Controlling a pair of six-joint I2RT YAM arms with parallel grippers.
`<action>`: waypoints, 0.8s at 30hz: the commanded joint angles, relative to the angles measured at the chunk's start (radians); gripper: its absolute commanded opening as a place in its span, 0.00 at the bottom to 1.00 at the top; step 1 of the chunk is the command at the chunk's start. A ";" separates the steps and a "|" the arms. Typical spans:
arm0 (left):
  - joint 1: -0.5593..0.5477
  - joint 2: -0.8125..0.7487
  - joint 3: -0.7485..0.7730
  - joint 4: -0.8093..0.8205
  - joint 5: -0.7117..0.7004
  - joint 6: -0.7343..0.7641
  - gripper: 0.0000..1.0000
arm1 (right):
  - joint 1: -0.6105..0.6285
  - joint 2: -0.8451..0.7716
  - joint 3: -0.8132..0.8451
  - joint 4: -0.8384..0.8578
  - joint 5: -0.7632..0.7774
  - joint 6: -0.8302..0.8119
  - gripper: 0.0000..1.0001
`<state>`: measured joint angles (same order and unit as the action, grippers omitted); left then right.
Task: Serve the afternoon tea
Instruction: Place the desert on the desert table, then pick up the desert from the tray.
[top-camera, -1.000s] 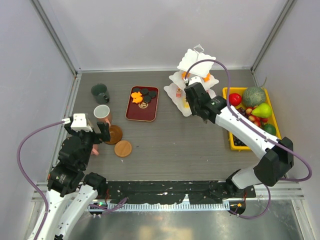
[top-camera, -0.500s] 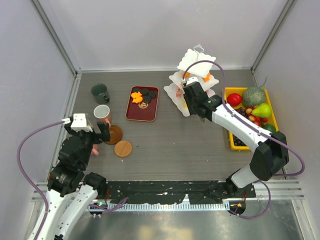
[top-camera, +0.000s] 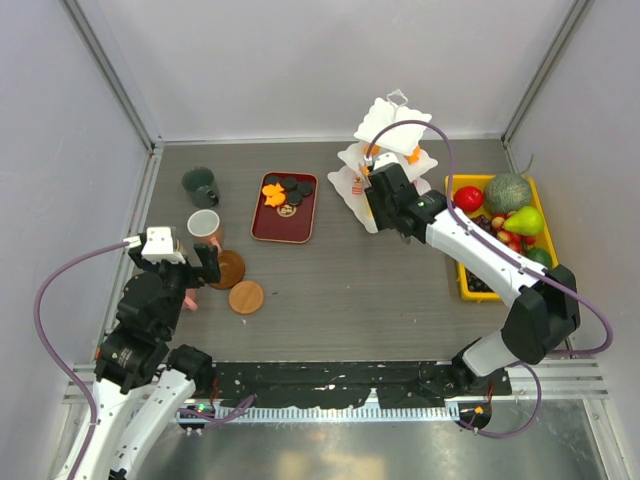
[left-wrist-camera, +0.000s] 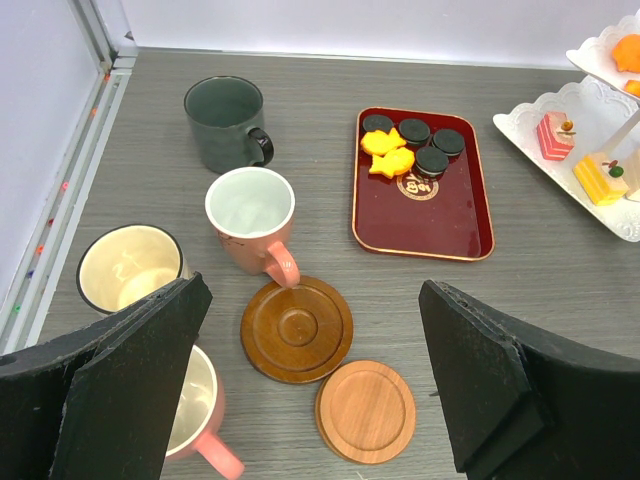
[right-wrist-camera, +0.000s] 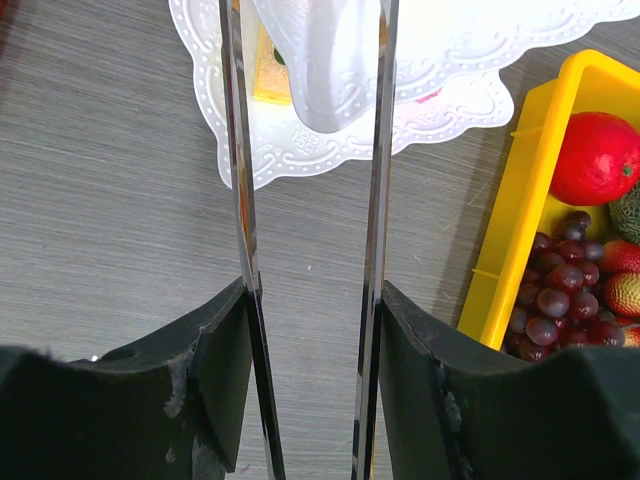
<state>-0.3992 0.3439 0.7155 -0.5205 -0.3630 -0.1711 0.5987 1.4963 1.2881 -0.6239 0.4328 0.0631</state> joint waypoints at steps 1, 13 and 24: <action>-0.003 0.001 0.002 0.050 0.009 0.010 0.99 | 0.024 -0.082 0.030 -0.014 0.041 0.020 0.54; -0.003 0.004 0.001 0.050 0.013 0.008 0.99 | 0.231 -0.081 0.102 -0.039 0.060 0.040 0.53; -0.003 0.001 0.001 0.050 0.010 0.008 0.99 | 0.348 0.220 0.237 0.053 -0.025 0.044 0.51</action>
<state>-0.3992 0.3439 0.7155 -0.5201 -0.3626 -0.1711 0.9356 1.6249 1.4517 -0.6342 0.4305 0.1013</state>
